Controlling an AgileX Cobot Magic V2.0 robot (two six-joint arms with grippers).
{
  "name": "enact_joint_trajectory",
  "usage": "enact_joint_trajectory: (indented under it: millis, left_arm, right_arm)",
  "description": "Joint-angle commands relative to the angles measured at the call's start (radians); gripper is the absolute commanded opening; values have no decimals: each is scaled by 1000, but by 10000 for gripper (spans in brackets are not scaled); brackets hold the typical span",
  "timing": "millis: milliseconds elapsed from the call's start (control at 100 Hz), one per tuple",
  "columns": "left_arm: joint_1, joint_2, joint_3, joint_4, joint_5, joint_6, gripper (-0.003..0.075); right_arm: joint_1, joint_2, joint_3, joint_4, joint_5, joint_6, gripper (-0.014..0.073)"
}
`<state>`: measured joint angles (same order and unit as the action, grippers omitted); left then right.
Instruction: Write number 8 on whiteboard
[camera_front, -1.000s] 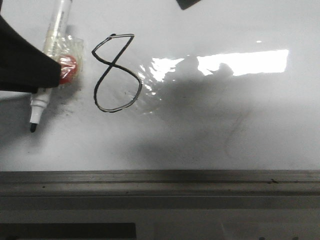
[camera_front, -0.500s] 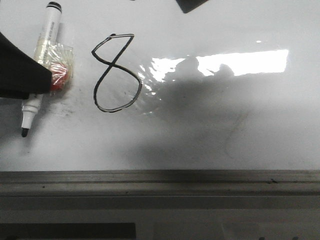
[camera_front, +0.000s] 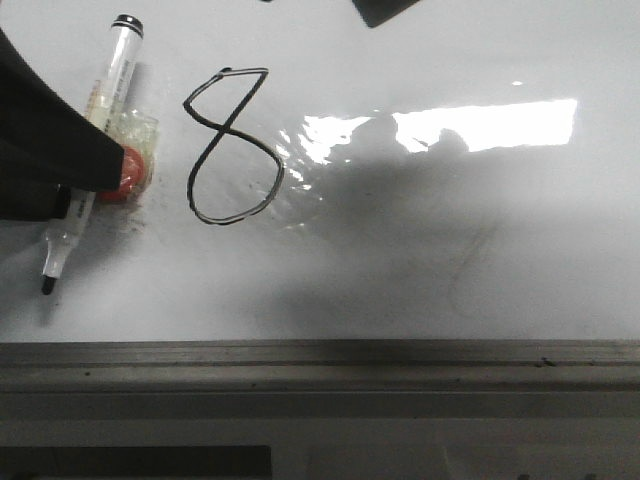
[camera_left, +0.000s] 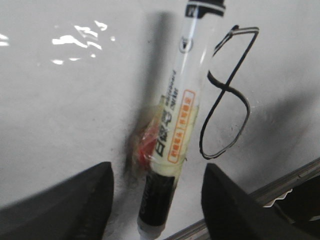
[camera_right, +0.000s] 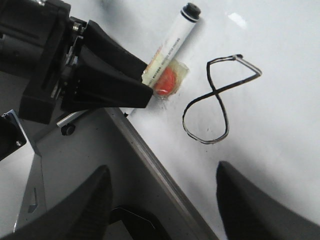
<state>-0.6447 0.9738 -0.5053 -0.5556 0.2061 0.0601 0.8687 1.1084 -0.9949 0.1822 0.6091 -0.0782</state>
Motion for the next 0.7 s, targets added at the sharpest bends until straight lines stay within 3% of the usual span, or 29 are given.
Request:
enact_joint_trajectory:
  millis: [0,160,280,350,390,490,690]
  left_arm:
    - [1,-15,-33,-28,-45,-8,430]
    - [1,-28,-33,-31,-44,-8,429]
    - [1,-72,-33,-31,-44,-8,393]
    - [1,-113,-33,-18,-46,-8,286]
    - [1,-148,-33,0,-46,-8,182]
    - [1,-221,-33,22,-46,-6,-19]
    - [1,-391,-6,45,-64,2,-20]
  right_arm:
    - [-4,-15,-25,-1,-57,1,395]
    - [-4,-15,-25,-1,-57,1,349]
    - [-4,-28,-25,-8,-57,1,136]
    - [-4,-48,-25,-22,-57,1,8]
    - [-4,-62,-25,-29,-59,1,-68]
    - [-4,-102,-22,-50,-65,1,-63]
    - [-4,-228,66,-102,-180,1,-63]
